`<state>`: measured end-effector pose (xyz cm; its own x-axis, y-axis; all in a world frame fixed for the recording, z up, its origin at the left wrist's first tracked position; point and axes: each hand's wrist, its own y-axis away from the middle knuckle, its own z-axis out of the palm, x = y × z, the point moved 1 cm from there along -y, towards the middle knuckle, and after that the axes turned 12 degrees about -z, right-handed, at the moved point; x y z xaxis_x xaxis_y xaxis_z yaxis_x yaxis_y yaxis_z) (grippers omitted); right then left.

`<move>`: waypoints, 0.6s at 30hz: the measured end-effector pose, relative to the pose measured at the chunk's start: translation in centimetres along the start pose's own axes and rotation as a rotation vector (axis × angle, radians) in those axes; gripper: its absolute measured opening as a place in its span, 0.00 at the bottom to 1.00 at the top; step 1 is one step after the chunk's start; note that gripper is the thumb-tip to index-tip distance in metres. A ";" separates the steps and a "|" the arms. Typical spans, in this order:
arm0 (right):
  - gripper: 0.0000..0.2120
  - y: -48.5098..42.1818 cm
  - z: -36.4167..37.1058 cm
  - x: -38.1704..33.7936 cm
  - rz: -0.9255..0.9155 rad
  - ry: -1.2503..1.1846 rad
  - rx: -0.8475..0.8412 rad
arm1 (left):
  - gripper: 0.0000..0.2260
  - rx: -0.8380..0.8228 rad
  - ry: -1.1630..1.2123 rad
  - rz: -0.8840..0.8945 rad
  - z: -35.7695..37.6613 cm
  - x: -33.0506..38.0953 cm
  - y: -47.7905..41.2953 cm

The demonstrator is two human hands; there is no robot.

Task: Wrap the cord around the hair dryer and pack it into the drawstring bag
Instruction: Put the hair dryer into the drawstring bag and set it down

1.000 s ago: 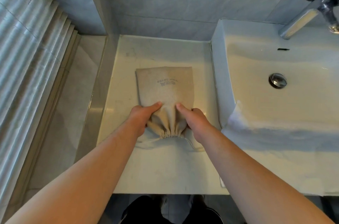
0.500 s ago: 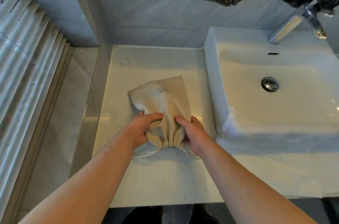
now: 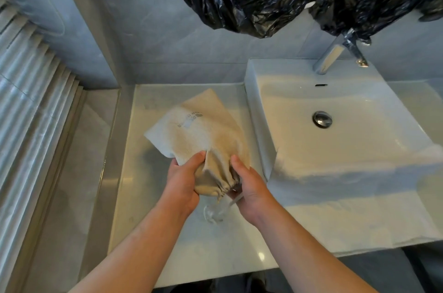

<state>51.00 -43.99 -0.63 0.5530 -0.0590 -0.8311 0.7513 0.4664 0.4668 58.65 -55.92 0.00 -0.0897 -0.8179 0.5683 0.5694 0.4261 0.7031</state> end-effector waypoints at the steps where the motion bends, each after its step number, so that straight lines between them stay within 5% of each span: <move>1: 0.25 0.4 0.2 -0.5 -0.027 -0.029 -0.018 | 0.19 -0.007 -0.004 0.024 0.7 -0.1 0.7; 11: 0.30 1.8 -0.8 -5.8 -0.164 -0.269 -0.055 | 0.20 -0.133 -0.190 0.206 5.4 -0.8 5.5; 18: 0.23 3.3 -2.8 -8.7 -0.173 -0.362 -0.155 | 0.25 -0.360 -0.312 0.261 6.2 -0.2 7.0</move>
<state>47.63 -39.44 7.25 0.5352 -0.4407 -0.7207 0.7962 0.5481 0.2561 57.60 -50.36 7.44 -0.1147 -0.5256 0.8430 0.8439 0.3961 0.3618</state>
